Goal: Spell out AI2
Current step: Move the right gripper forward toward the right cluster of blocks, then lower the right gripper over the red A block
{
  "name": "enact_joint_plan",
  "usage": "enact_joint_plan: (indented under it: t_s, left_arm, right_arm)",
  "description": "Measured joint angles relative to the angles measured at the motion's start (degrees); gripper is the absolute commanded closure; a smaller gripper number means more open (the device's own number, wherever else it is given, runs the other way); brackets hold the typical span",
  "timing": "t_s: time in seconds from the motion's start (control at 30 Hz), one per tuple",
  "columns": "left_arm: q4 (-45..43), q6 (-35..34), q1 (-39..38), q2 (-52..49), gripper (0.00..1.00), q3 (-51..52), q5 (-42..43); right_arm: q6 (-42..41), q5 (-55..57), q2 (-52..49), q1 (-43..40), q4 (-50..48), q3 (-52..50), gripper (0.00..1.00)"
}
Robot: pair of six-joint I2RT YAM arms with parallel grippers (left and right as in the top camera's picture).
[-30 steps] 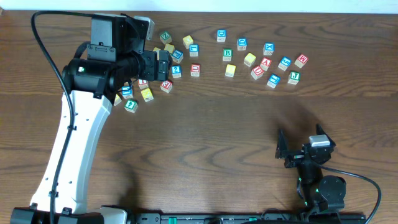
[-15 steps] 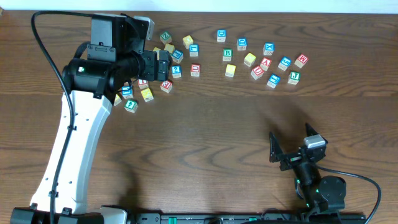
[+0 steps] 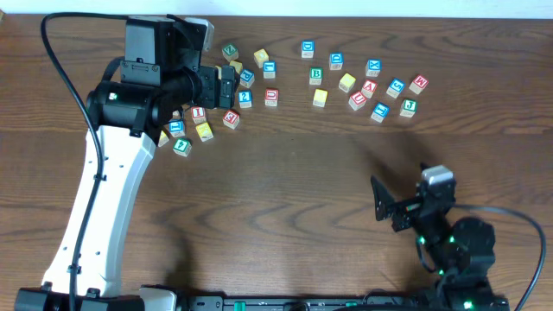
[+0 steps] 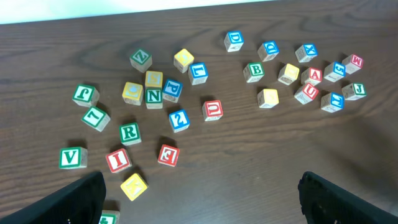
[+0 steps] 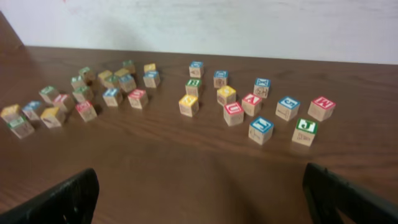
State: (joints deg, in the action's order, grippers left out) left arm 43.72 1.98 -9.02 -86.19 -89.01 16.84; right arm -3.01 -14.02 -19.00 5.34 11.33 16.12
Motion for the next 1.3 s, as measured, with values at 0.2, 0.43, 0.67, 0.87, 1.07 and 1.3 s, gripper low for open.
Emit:
enact_joint_plan:
  t_s: [0.2,0.43,0.67,0.87,1.07,1.3]
  left_arm:
    - [0.0,0.0,0.0,0.0,0.02,0.0,0.0]
    - [0.0,0.0,0.0,0.0,0.02,0.0,0.0]
    - [0.0,0.0,0.0,0.0,0.03,0.0,0.0]
    - [-0.2,0.0,0.0,0.0,0.03,0.0,-0.7]
    - [0.1,0.0,0.0,0.0,0.02,0.0,-0.7]
    - [-1.8,-0.3,0.0,0.0,0.02,0.0,-0.9]
  right_arm:
    - [0.0,-2.4,-13.2,0.0,5.6,12.2,0.01]
    - [0.0,-6.2,-23.9,0.0,14.8,23.5,0.01]
    - [0.3,-7.9,-31.1,0.0,23.0,31.6,0.01]
    - [0.3,-8.3,-36.9,0.0,26.5,37.8,0.01]
    - [1.4,-10.4,-47.1,0.0,29.7,46.6,0.01]
    - [3.7,-11.1,-61.1,0.3,36.3,59.1,0.01]
